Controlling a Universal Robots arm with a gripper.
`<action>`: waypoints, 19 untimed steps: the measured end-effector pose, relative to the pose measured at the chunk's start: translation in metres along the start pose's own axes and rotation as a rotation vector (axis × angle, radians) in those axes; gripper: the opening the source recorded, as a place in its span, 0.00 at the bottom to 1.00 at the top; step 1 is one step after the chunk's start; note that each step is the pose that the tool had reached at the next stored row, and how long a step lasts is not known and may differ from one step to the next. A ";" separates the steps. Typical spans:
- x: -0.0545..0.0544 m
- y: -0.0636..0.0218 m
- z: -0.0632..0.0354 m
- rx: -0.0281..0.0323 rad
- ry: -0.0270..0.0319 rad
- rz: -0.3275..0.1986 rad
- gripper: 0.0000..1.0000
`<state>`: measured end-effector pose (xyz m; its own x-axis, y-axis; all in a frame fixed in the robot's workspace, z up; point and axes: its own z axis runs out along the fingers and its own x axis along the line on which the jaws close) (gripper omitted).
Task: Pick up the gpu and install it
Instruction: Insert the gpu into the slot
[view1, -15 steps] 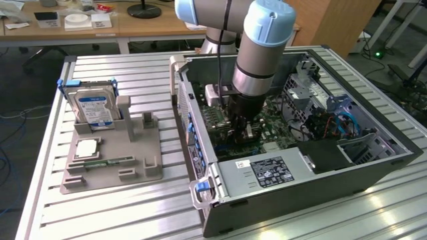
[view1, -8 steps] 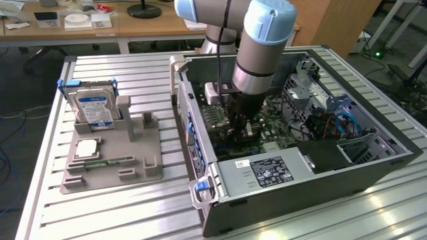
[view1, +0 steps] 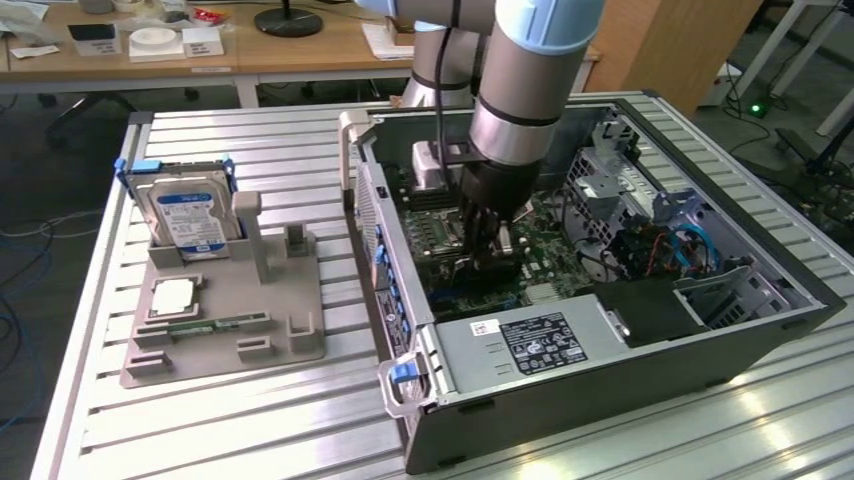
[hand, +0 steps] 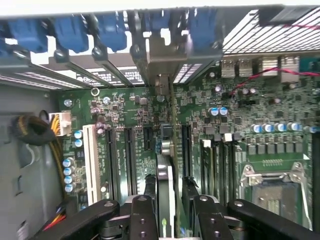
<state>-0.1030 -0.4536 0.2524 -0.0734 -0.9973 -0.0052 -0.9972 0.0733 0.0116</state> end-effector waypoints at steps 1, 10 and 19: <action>0.000 0.0000 -0.0038 0.0005 -0.0001 0.000 0.35; 0.000 0.0003 -0.0262 0.0059 -0.0008 0.000 0.34; 0.000 0.0004 -0.0263 0.0058 -0.0006 0.000 0.11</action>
<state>-0.1031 -0.4536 0.2788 -0.0735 -0.9973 -0.0058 -0.9973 0.0735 0.0059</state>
